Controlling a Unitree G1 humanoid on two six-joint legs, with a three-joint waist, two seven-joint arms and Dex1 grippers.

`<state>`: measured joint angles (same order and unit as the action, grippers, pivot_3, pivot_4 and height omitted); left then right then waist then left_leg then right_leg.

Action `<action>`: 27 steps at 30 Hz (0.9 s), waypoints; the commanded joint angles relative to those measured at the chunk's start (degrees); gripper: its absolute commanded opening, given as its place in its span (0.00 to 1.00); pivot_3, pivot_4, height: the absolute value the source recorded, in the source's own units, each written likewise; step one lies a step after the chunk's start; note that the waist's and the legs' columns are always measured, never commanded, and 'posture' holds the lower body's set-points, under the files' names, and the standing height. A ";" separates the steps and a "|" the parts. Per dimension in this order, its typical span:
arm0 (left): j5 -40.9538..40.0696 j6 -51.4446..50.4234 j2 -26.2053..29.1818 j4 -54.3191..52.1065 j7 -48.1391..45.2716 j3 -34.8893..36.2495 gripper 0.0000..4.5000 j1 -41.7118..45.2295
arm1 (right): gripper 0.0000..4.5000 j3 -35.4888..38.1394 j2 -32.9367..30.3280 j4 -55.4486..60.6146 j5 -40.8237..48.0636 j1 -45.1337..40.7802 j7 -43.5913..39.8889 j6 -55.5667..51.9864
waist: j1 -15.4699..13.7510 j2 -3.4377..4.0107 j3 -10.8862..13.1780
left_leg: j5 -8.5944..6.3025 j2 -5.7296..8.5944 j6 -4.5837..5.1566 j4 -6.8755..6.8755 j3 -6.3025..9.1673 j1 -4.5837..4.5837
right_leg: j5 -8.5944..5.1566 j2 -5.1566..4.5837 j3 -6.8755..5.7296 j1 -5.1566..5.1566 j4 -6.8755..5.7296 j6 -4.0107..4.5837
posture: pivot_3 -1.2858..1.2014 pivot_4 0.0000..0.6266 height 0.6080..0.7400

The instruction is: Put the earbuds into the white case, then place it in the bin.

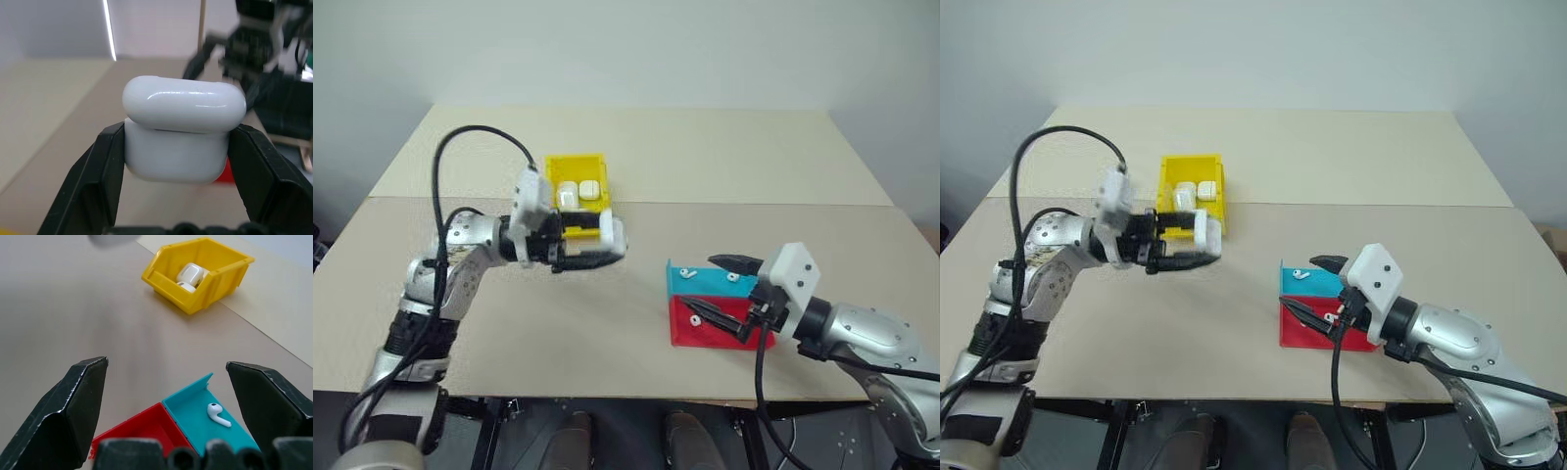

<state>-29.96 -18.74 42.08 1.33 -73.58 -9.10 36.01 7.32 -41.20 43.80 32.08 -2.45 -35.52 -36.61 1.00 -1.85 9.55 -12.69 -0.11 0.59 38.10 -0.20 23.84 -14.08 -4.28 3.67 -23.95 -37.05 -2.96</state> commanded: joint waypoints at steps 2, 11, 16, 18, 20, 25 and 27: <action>9.98 0.55 5.75 -1.79 -6.46 -6.94 0.63 1.94 | 1.00 0.30 -0.01 3.06 -1.00 0.68 1.03 1.43 | -0.09 0.00 0.00 | -0.01 -0.01 0.02 0.00 0.00 0.02 | -0.01 -0.01 0.00 -0.01 0.01 -0.02 | 0.52 0.24 1.00; 27.34 -2.98 7.69 0.84 -8.85 -18.06 0.63 6.24 | 1.00 -2.72 1.32 2.76 -3.21 -0.13 1.74 2.39 | -0.33 0.00 0.00 | -0.01 0.00 0.03 0.06 -0.11 0.06 | -0.03 0.00 -0.01 0.00 0.02 -0.04 | 0.52 0.24 1.00; 33.07 -2.27 5.46 2.33 -7.49 -21.12 0.63 5.54 | 1.00 -3.57 1.98 3.08 -4.09 0.20 2.01 2.78 | -0.23 0.03 -0.02 | -0.06 -0.02 0.10 0.11 -0.04 0.14 | -0.04 0.02 -0.02 -0.07 -0.01 -0.06 | 0.52 0.24 1.00; 33.69 -2.37 5.33 1.55 -8.17 -21.22 0.71 4.96 | 1.00 -3.67 2.16 3.40 -4.23 0.52 2.30 2.84 | -0.24 0.07 -0.04 | -0.06 -0.03 0.11 0.13 -0.01 0.12 | -0.04 0.01 -0.01 -0.04 -0.04 -0.06 | 0.52 0.24 1.00; 34.40 -2.85 5.59 0.49 -8.62 -21.26 0.84 4.33 | 1.00 -3.57 2.37 3.72 -4.23 0.88 2.51 2.74 | -0.23 0.07 -0.04 | -0.05 -0.04 0.12 0.16 0.00 0.06 | -0.04 0.01 -0.02 0.01 -0.07 -0.06 | 0.52 0.24 1.00; 36.40 -2.34 5.73 0.02 -7.89 -20.99 1.00 3.19 | 1.00 -3.28 2.30 4.40 -4.05 1.29 2.37 2.43 | -0.31 0.12 -0.07 | -0.07 -0.05 0.15 0.17 -0.01 -0.31 | -0.06 0.00 -0.11 0.54 0.03 -0.09 | 0.52 0.24 1.00; 35.93 -2.78 6.03 -0.59 -8.76 -20.43 1.00 3.41 | 1.00 -3.06 2.14 4.41 -3.94 1.52 2.07 2.47 | -0.25 0.13 -0.08 | -0.13 -0.10 0.24 0.17 -0.01 -0.58 | -0.09 0.02 -0.13 0.81 0.08 -0.09 | 0.52 0.24 1.00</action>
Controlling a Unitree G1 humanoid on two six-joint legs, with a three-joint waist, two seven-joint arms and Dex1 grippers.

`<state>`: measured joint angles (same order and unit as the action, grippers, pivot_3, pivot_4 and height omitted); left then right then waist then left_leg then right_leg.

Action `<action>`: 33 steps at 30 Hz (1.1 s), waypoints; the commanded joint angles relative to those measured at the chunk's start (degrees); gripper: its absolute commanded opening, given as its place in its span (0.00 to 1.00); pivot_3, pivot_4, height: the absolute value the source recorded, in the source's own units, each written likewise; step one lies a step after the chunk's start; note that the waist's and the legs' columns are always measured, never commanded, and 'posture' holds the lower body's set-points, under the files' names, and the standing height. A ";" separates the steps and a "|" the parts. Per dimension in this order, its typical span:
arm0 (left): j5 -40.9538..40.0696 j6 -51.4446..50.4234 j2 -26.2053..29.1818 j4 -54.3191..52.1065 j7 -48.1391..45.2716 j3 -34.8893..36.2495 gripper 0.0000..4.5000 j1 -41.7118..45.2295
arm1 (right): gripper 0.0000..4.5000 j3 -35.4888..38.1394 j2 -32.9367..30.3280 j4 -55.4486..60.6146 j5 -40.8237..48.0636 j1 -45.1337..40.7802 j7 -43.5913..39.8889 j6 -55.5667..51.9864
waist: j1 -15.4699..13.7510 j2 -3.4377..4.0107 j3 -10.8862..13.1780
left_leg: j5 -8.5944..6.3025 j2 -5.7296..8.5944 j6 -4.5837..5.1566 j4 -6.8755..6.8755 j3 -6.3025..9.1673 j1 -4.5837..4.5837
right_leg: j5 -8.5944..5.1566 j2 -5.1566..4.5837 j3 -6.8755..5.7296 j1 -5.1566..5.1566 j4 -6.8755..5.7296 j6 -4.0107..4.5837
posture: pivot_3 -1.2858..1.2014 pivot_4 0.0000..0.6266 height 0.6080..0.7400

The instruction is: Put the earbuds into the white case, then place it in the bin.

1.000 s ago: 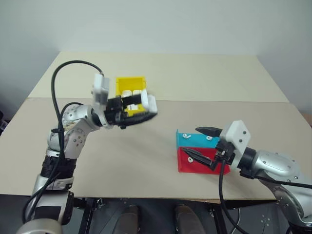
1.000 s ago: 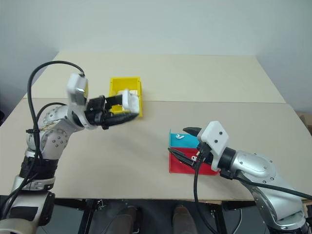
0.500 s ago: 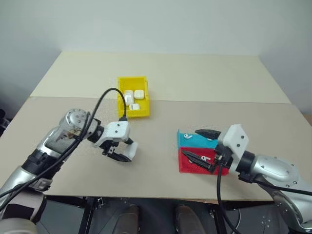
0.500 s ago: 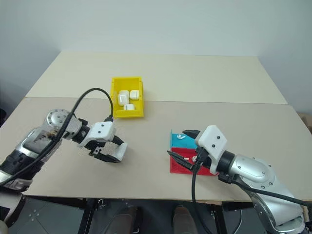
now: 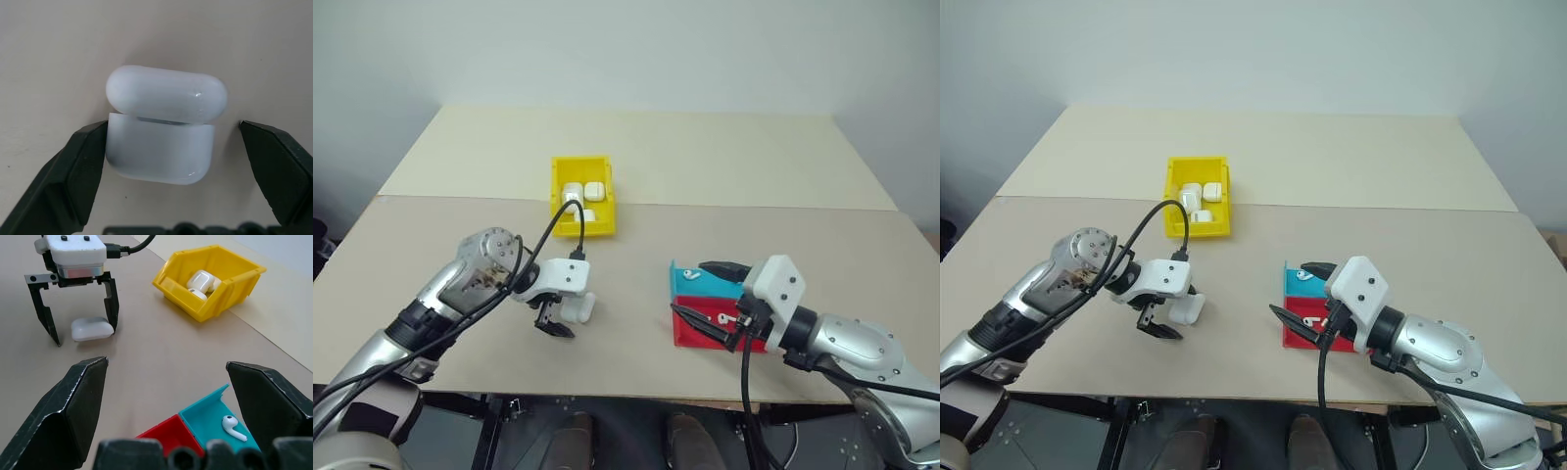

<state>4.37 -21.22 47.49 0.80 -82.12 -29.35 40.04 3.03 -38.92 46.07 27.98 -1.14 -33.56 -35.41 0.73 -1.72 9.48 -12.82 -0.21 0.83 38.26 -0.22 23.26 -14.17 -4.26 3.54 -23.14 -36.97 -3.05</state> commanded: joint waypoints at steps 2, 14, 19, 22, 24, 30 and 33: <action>1.19 -0.56 0.84 -0.24 -1.05 0.18 1.00 -0.20 | 1.00 1.32 -0.29 2.04 0.15 0.30 -0.10 1.28 | 0.03 0.01 0.00 | 0.00 -0.02 0.00 0.00 0.01 0.00 | 0.00 0.02 0.00 0.00 -0.01 0.01 | 0.52 0.24 1.00; 7.23 7.06 -0.07 3.87 -4.79 -2.65 1.00 5.82 | 1.00 -0.38 0.30 0.87 -0.58 -1.17 0.05 1.26 | 0.05 0.00 0.00 | -0.04 -0.02 0.07 0.00 0.00 0.11 | -0.03 0.03 0.01 -0.09 0.02 0.01 | 0.52 0.24 1.00; 9.35 5.68 -2.07 3.66 -5.53 -3.12 1.00 7.05 | 1.00 0.27 0.04 1.42 -0.28 -0.39 0.00 1.03 | -0.41 0.00 0.00 | -0.04 0.04 0.07 0.03 -0.01 0.12 | -0.04 -0.02 -0.02 -0.05 0.03 -0.02 | 0.52 0.24 1.00; 10.99 5.58 -2.53 3.22 -5.78 -3.55 1.00 7.24 | 1.00 0.27 -0.07 1.56 -0.30 -0.33 -0.01 0.96 | -0.48 0.00 0.00 | -0.04 0.06 0.07 0.05 0.00 0.11 | -0.04 -0.05 -0.02 -0.02 0.02 -0.03 | 0.52 0.24 1.00; 11.35 5.03 -3.13 2.51 -5.98 -3.61 1.00 7.27 | 1.00 0.19 0.02 1.63 -0.33 -0.23 0.09 0.96 | -0.56 0.00 0.00 | -0.04 0.06 0.07 0.05 0.01 0.10 | -0.04 -0.04 -0.04 -0.02 0.01 -0.02 | 0.52 0.24 1.00; 12.89 4.10 -4.58 1.66 -7.29 -4.05 1.00 7.90 | 1.00 0.08 0.20 1.82 -0.55 0.52 0.19 1.33 | -0.82 0.00 0.00 | -0.05 0.08 0.07 0.06 0.01 0.12 | -0.05 -0.06 -0.04 -0.01 0.02 -0.04 | 0.52 0.24 1.00; 13.61 3.72 -5.07 2.03 -7.72 -4.06 1.00 8.10 | 1.00 0.07 0.34 1.95 -0.68 0.99 0.35 1.48 | -1.00 0.00 0.00 | -0.05 0.09 0.08 0.06 0.01 0.12 | -0.05 -0.07 -0.05 -0.01 0.02 -0.04 | 0.52 0.24 1.00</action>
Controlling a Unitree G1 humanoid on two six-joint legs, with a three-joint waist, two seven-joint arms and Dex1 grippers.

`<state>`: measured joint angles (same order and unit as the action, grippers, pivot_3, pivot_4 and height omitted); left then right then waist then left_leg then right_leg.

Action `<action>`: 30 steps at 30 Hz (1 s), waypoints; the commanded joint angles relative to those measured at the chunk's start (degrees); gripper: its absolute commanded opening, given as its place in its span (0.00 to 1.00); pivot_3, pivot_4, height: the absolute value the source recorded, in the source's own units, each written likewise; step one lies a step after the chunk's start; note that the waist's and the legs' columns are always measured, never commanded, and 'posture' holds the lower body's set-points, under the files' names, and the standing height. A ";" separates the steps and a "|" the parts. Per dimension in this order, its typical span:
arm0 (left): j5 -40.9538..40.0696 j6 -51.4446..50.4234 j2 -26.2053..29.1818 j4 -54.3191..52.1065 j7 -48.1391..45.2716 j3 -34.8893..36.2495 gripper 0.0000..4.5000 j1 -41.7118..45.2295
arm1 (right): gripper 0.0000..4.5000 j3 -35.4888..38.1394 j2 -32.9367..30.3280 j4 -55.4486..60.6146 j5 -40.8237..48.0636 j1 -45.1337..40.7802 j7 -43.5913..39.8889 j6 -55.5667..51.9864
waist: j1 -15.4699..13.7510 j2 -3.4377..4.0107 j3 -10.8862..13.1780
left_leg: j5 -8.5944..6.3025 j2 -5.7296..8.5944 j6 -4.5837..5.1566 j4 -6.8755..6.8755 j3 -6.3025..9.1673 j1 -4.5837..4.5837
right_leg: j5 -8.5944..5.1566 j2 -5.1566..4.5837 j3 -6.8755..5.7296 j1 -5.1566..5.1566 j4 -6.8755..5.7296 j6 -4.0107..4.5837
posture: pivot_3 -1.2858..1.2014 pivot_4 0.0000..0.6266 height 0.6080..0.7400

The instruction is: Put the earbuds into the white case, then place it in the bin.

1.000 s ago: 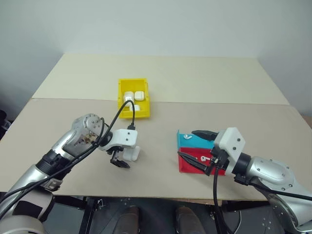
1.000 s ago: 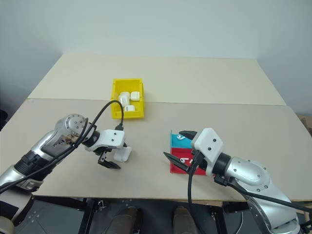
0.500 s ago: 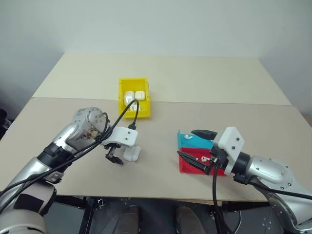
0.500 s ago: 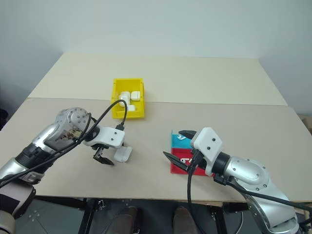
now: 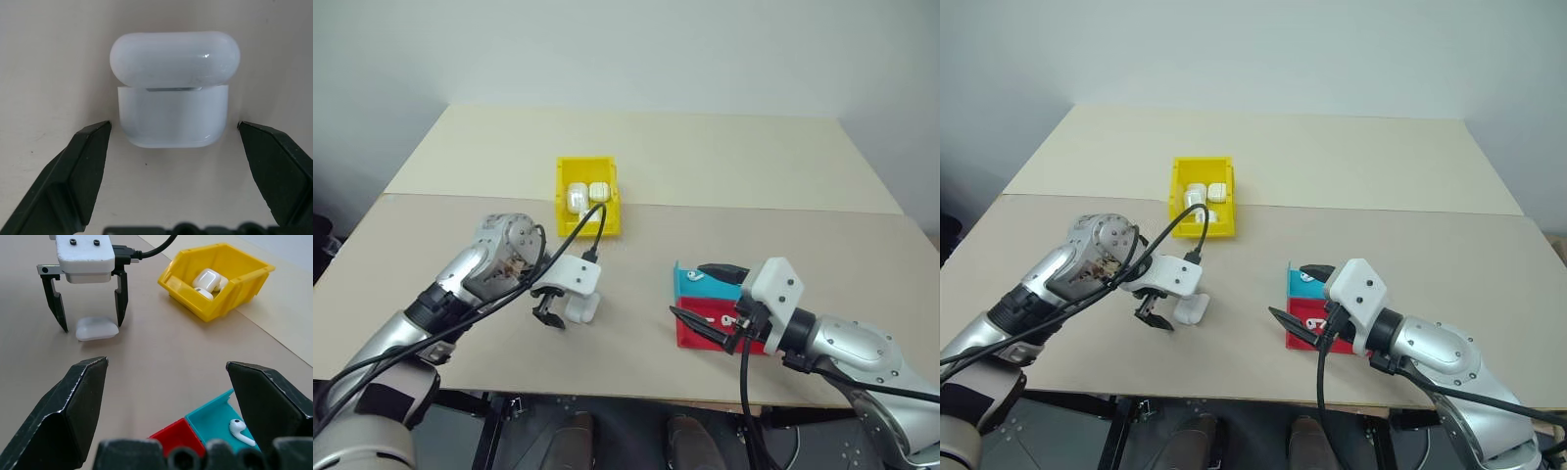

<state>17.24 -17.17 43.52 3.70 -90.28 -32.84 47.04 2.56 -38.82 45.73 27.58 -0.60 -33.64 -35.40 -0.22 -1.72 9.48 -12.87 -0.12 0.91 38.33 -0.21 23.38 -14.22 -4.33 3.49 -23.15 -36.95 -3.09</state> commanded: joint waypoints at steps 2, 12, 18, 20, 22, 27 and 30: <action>0.93 -0.50 -1.37 -0.80 0.19 -0.43 1.00 1.12 | 1.00 0.56 0.35 2.48 -0.34 0.82 0.61 1.44 | -0.16 0.00 0.00 | 0.00 0.01 0.00 0.00 0.00 0.00 | 0.00 -0.01 0.00 0.00 0.00 0.00 | 0.52 0.24 1.00; 0.93 0.71 -2.72 1.59 -0.55 -0.01 1.00 3.15 | 1.00 0.01 1.00 2.41 -1.21 1.54 0.73 1.73 | 0.15 0.00 0.00 | -0.02 -0.01 0.04 0.03 0.02 0.08 | 0.00 0.01 -0.02 -0.06 0.01 0.00 | 0.52 0.24 1.00; 1.77 2.86 -1.53 1.39 -0.84 -0.74 1.00 2.28 | 1.00 0.06 1.23 2.49 -1.76 1.80 0.43 1.73 | 0.91 -0.01 0.00 | -0.03 -0.03 0.06 0.02 0.14 0.10 | -0.01 0.02 -0.02 -0.09 -0.02 0.00 | 0.52 0.24 1.00; 1.56 2.88 -1.43 1.42 -1.06 -0.67 1.00 2.35 | 1.00 0.09 1.22 2.47 -1.82 1.89 0.38 1.75 | 0.98 0.00 0.00 | -0.03 -0.03 0.06 0.02 0.14 0.08 | -0.01 0.03 -0.02 -0.09 -0.04 0.00 | 0.52 0.24 1.00; 1.95 2.75 -1.67 2.00 -0.87 -0.84 1.00 2.75 | 1.00 0.09 1.20 2.46 -1.83 2.02 0.29 1.82 | 0.99 0.00 0.00 | -0.03 -0.04 0.06 0.02 0.14 0.07 | -0.01 0.04 -0.02 -0.09 -0.05 0.01 | 0.52 0.24 1.00; 2.73 1.34 -1.99 2.09 -0.85 -1.20 1.00 2.94 | 1.00 0.20 1.14 2.37 -1.85 2.49 -0.02 2.23 | 0.99 0.00 0.00 | -0.03 -0.04 0.06 0.02 0.14 0.07 | -0.01 0.04 -0.02 -0.09 -0.04 0.00 | 0.52 0.24 1.00; 3.49 -0.81 -1.51 1.71 -1.99 -2.10 1.00 3.29 | 1.00 0.02 1.14 2.13 -2.02 2.57 -0.11 2.48 | 1.05 0.00 0.00 | -0.03 -0.05 0.06 0.02 0.13 0.06 | -0.01 0.05 -0.02 -0.08 -0.05 0.01 | 0.52 0.24 1.00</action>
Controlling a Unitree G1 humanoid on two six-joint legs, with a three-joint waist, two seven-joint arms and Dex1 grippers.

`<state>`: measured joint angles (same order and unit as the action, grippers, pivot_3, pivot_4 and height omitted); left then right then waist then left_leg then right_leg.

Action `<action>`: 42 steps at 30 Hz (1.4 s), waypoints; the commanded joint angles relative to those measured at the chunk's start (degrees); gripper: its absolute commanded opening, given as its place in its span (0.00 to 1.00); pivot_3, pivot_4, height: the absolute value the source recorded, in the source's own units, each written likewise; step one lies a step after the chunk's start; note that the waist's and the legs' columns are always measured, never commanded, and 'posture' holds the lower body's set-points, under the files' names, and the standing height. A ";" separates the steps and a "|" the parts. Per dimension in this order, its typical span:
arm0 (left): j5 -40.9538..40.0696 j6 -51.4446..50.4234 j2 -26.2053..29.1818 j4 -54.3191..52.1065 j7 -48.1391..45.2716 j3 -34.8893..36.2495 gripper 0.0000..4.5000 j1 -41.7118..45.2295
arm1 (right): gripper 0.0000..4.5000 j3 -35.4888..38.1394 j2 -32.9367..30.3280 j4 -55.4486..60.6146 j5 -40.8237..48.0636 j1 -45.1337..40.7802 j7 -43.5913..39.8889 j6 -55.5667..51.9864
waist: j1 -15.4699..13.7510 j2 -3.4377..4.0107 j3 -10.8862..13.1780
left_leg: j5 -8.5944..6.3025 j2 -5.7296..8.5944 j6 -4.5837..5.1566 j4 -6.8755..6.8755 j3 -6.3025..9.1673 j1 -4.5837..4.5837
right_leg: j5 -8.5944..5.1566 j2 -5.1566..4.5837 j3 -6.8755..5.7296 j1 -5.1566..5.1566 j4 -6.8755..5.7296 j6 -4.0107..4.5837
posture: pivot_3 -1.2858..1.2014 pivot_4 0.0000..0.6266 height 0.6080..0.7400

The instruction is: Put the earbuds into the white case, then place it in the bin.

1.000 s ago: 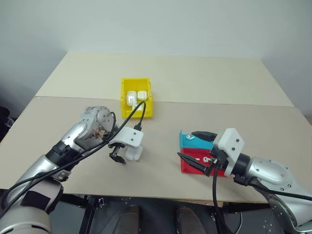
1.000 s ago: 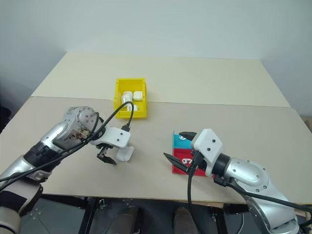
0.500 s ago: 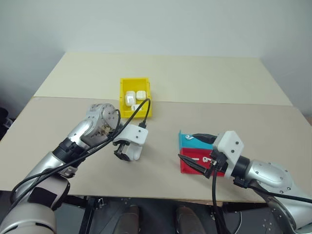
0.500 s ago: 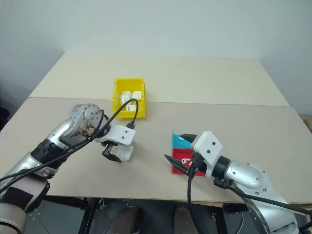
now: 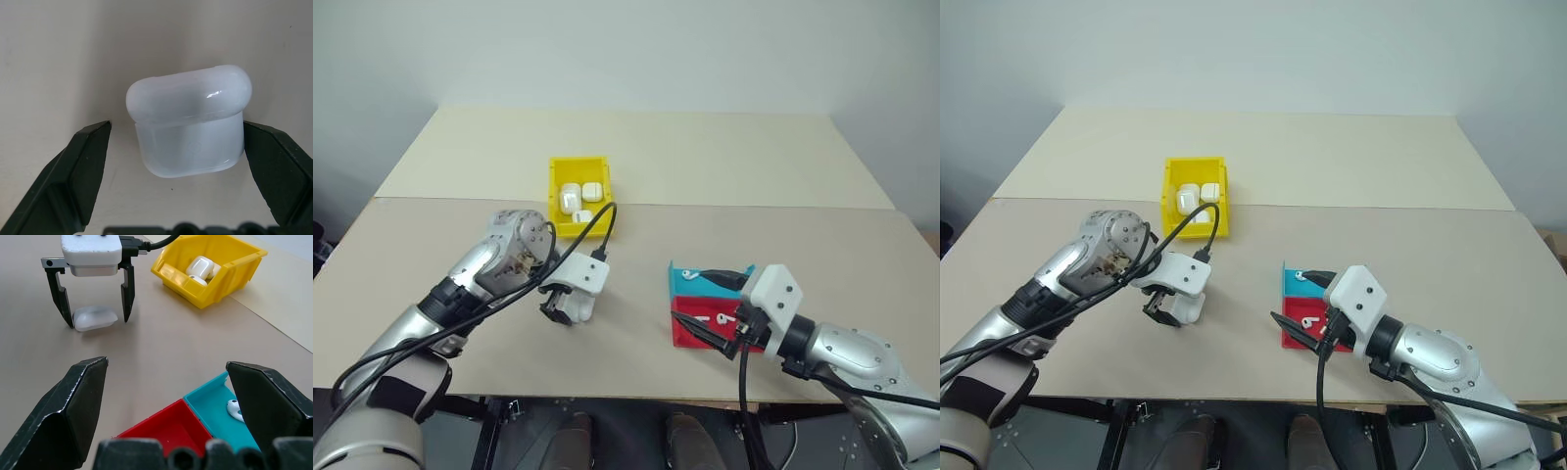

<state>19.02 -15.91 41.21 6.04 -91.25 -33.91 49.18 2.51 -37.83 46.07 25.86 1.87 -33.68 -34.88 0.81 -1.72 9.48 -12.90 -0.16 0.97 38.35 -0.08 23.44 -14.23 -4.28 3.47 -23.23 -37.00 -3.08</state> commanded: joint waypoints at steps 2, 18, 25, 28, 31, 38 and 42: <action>1.52 -3.18 1.13 -0.82 -1.25 -1.41 1.00 1.26 | 1.00 -0.16 0.22 1.72 -0.40 0.05 -0.02 2.01 | 0.13 0.00 0.00 | 0.00 0.00 0.00 0.00 0.00 -0.01 | 0.00 0.01 0.00 0.01 -0.01 0.00 | 0.52 0.24 1.00; 0.00 -10.35 3.47 -3.04 -1.25 -5.24 1.00 2.72 | 1.00 -0.45 0.15 2.96 0.20 -0.61 0.85 0.85 | 0.43 0.00 0.00 | 0.00 -0.08 0.00 -0.01 0.00 -0.05 | -0.01 0.07 0.03 0.00 -0.02 0.01 | 0.52 0.24 1.00; -1.76 -10.86 5.07 -4.91 -1.25 -5.79 0.81 2.08 | 1.00 -0.45 0.00 2.90 0.46 -1.21 1.03 0.56 | 0.35 0.00 0.00 | -0.01 -0.09 0.01 -0.01 -0.01 -0.04 | -0.01 0.08 0.03 0.00 -0.01 0.02 | 0.52 0.24 1.00; -1.31 -11.55 4.24 -4.84 -1.18 -5.09 0.60 1.78 | 1.00 -0.39 -0.13 2.84 0.57 -1.35 0.92 0.58 | 0.11 0.00 0.00 | -0.01 -0.08 0.01 0.00 -0.01 -0.02 | -0.02 0.06 0.03 0.00 -0.01 0.02 | 0.52 0.24 1.00; -2.62 -12.01 4.08 -5.40 -1.23 -4.95 0.39 1.97 | 1.00 -0.35 -0.32 2.72 0.66 -1.57 0.76 0.62 | 0.03 0.00 0.00 | -0.01 -0.06 0.01 0.01 -0.02 -0.03 | -0.02 0.04 0.03 0.01 -0.01 0.01 | 0.52 0.24 1.00; -2.71 -7.25 6.20 -6.02 -0.16 -3.92 0.34 0.81 | 1.00 -0.66 -0.48 2.78 0.54 -1.67 0.69 0.51 | 0.05 0.00 0.00 | -0.01 -0.06 0.01 0.00 -0.01 -0.01 | -0.02 0.05 0.03 -0.01 -0.01 0.01 | 0.52 0.24 1.00; -4.40 -1.26 7.68 -4.65 3.17 0.56 0.34 -1.05 | 1.00 -0.50 -0.51 3.36 0.61 -0.67 0.63 0.68 | 0.06 0.00 0.00 | -0.01 -0.08 0.01 0.00 -0.01 -0.03 | -0.01 0.05 0.03 -0.01 -0.02 0.02 | 0.52 0.24 1.00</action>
<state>15.30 -19.26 47.65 1.07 -89.23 -36.44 47.96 1.04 -37.86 46.78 25.99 1.11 -33.11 -34.51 0.87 -1.72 9.48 -12.91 -0.24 0.98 38.36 -0.08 23.41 -14.24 -4.23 3.50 -23.24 -37.02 -3.06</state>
